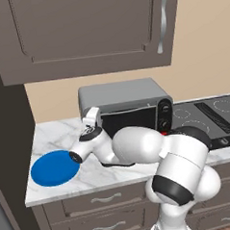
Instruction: Pick up the bagel from the plate, place it on the toaster oven rack, close the door, and set the timer.
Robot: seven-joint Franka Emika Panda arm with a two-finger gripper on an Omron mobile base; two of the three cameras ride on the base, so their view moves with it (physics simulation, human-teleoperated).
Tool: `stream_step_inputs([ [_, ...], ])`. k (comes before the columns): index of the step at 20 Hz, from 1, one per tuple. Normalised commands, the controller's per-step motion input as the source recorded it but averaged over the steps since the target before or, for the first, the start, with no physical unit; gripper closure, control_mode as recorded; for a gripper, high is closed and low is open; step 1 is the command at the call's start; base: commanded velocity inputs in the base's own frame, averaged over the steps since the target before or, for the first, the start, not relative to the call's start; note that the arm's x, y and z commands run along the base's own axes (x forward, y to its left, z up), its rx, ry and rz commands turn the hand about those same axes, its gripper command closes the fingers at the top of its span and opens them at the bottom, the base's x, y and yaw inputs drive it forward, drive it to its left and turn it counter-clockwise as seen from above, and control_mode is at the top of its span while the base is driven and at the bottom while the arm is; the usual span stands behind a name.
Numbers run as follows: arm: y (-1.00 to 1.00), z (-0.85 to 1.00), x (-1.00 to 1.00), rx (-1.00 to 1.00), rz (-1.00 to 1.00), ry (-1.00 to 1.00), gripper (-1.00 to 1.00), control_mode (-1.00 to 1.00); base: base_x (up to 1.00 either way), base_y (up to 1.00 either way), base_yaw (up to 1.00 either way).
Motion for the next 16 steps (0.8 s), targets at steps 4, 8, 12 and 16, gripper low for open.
stream_step_inputs([
  [4, -0.02, -0.49, 0.00, -0.01, 0.00, -0.08, -1.00, -1.00, 0.00, 0.00, 0.00],
  [8, 0.00, -0.08, 0.00, -0.02, 0.02, -0.06, -1.00, -1.00, 0.00, 0.00, 0.00],
  [12, 0.14, 0.00, -0.13, -0.07, 0.00, -0.03, -1.00, -1.00, 0.00, 0.00, 0.00],
  [16, 0.40, 0.08, -0.24, -0.09, 0.00, -0.04, -1.00, -1.00, 0.00, 0.00, 0.00],
])
